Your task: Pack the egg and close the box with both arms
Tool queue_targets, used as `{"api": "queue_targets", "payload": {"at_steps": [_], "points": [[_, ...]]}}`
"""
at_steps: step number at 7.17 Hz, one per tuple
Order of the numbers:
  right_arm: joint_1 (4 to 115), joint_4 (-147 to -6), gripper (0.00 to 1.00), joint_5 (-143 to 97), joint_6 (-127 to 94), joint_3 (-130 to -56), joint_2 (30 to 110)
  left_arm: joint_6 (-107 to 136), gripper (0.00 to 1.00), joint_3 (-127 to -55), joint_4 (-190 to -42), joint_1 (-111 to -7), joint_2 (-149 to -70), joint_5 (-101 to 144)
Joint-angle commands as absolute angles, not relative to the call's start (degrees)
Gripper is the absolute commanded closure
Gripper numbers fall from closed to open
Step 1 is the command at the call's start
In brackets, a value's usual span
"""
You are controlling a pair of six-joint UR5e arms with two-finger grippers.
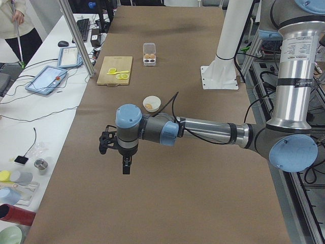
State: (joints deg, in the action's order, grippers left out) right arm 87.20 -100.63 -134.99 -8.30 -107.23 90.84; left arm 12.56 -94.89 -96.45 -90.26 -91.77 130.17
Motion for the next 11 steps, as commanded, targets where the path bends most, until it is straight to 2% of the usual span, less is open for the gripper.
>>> {"api": "queue_targets", "payload": {"at_steps": [1,4,6,8,10,11], "points": [[87.28,-100.63,0.00,-136.57,-8.52,-107.31,90.70,12.83,0.02,-94.92,-96.50,-90.00,-92.46,130.17],[87.28,-100.63,0.00,-137.28,-8.79,-107.23,90.53,18.94,0.02,-97.20,-95.89,-85.45,-97.01,129.99],[87.19,-100.63,0.00,-137.29,-8.88,-106.88,90.26,21.71,0.02,-105.42,-95.37,-79.83,-97.91,129.64],[87.19,-100.63,0.00,-137.29,-8.88,-106.70,90.35,21.88,0.02,-107.74,-95.98,-77.26,-98.09,128.40],[87.19,-100.72,0.00,-137.29,-8.88,-106.70,90.53,35.68,0.02,-108.55,-97.98,-76.82,-98.00,128.50],[87.19,-100.81,0.00,-137.29,-8.88,-106.44,90.61,35.68,0.02,-108.46,-99.56,-71.51,-98.00,127.63]]}}
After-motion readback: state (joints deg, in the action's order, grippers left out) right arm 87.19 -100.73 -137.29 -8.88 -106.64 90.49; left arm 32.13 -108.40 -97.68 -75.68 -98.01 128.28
